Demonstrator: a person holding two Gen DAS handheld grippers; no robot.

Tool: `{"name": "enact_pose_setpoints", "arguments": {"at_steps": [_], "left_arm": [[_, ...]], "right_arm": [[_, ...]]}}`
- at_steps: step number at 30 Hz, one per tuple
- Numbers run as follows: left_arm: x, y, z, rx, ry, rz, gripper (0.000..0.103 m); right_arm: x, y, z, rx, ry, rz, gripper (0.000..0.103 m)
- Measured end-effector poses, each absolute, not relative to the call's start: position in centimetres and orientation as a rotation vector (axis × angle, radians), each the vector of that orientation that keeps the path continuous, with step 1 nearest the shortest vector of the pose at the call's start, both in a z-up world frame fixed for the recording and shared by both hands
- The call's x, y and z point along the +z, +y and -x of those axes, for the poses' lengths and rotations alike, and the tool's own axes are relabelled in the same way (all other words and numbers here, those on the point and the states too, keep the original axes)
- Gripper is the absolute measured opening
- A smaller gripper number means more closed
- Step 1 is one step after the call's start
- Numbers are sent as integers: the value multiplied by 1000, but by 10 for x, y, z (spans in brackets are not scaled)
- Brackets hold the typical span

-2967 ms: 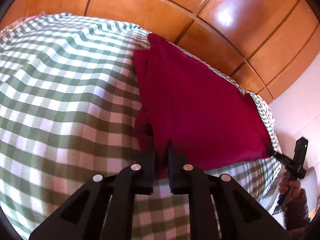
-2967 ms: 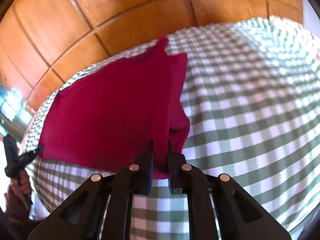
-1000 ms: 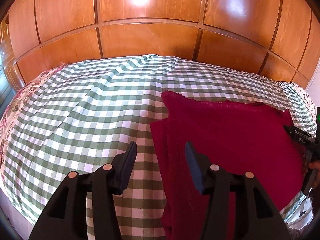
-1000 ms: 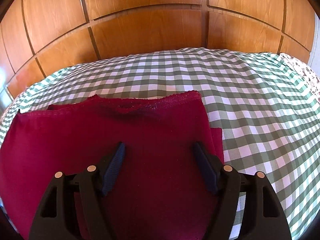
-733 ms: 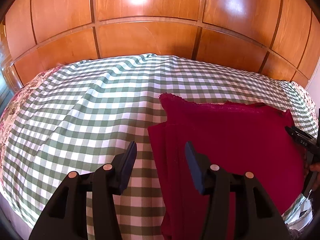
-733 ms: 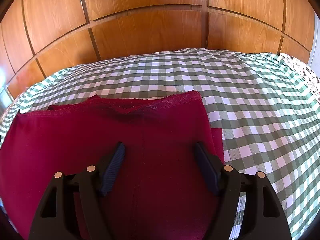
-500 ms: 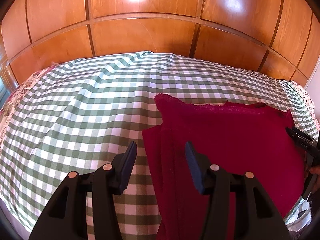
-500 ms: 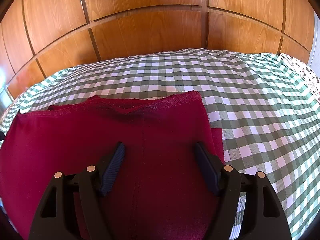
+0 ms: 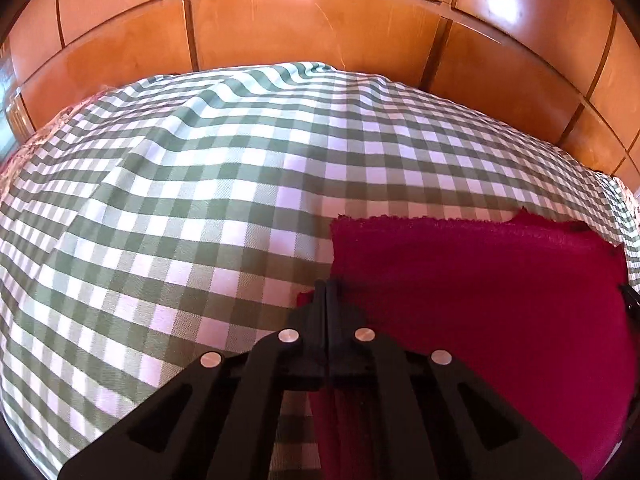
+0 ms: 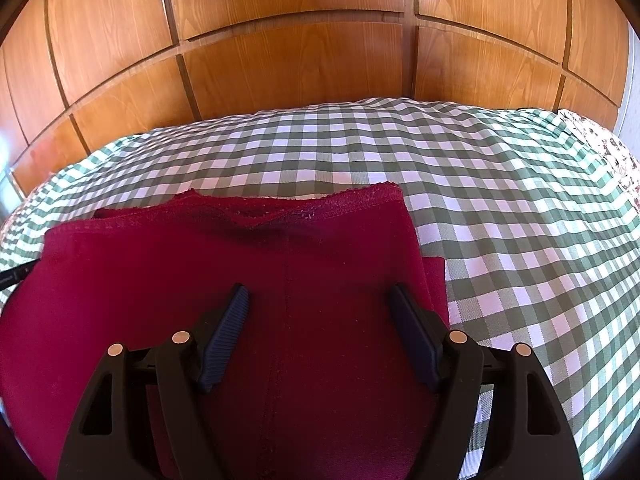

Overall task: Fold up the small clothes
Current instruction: 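Grasp the edge of the folded sweater with the right gripper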

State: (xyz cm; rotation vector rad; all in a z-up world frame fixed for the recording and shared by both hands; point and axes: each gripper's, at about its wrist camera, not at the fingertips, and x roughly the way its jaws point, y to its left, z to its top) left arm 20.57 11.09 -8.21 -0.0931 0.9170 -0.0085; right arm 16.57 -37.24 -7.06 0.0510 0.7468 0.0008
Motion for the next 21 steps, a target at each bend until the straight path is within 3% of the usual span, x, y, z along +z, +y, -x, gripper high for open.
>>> {"name": "enact_pose_setpoints", "arguments": {"at_steps": [3, 7, 12, 14, 15, 16, 17, 21], "left_arm": [[-76, 114, -201, 9, 918, 91, 1], [-59, 118, -180, 31, 858, 93, 21], [-44, 115, -159, -1, 789, 122, 22], [-38, 110, -152, -1, 768, 100, 28], [-37, 110, -151, -2, 760, 93, 30], [-33, 108, -147, -5, 745, 84, 32], [-30, 106, -144, -8, 735, 77, 34], [-24, 95, -137, -16, 712, 55, 35]], "right_arm": [[-59, -371, -164, 0, 756, -51, 72], [-35, -378, -161, -41, 690, -73, 72], [-45, -387, -191, -103, 770, -74, 72], [-56, -385, -200, -88, 817, -64, 36], [-57, -381, -201, -102, 815, -32, 33], [-55, -378, -199, -103, 803, -13, 20], [-53, -377, -197, -99, 795, -3, 13], [-31, -380, -183, -101, 714, 5, 11]]}}
